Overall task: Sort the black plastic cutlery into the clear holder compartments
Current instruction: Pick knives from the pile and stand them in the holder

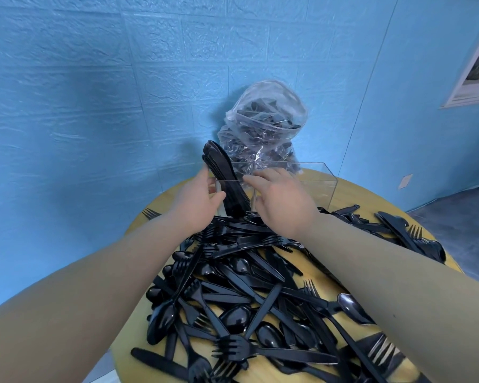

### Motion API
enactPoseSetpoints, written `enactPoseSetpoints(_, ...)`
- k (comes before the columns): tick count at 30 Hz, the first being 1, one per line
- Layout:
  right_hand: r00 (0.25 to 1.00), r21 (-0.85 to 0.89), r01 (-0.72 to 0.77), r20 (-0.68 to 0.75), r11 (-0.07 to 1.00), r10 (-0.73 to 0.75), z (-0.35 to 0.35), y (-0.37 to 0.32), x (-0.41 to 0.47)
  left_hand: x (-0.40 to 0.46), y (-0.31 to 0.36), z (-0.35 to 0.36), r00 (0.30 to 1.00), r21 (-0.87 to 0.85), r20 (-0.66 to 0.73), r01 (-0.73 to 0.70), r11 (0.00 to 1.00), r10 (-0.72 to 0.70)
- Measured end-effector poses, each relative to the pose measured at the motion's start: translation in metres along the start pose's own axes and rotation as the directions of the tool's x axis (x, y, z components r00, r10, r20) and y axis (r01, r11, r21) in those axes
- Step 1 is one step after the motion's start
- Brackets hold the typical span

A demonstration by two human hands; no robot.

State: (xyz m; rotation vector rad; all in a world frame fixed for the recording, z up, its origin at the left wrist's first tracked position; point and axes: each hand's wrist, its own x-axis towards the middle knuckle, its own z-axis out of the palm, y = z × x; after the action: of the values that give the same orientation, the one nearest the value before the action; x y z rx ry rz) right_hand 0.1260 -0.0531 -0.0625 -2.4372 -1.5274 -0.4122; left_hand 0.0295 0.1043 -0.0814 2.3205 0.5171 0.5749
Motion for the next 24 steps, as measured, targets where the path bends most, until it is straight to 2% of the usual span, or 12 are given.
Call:
enactPoseSetpoints(5,0.996,0.055,0.043,-0.079,0.998,-0.039,-0.008,-0.007,-0.019,-0.026,0.007,-0.009,0.998,0.076,0.054,0.022,0.997,-0.026)
enactPoseSetpoints(10,0.995,0.09,0.079,-0.071,0.993,-0.072,-0.017,-0.01,-0.05,-0.077,0.024,-0.011,0.994,0.145,0.107,-0.02,0.989,0.005)
enactPoseSetpoints(16,0.999,0.177,-0.012,0.037,0.984,0.005,-0.027,-0.01,-0.1,-0.141,0.039,-0.014,0.985,0.255,0.168,-0.083,0.964,0.04)
enactPoseSetpoints(19,0.995,0.172,-0.053,0.091,0.984,0.038,-0.031,-0.01,-0.121,-0.164,0.038,-0.012,0.977,0.372,0.207,-0.12,0.92,0.044)
enactPoseSetpoints(24,0.967,0.121,-0.12,0.238,0.985,0.088,-0.036,-0.013,-0.143,-0.182,0.033,0.001,0.946,0.53,0.32,-0.132,0.838,-0.054)
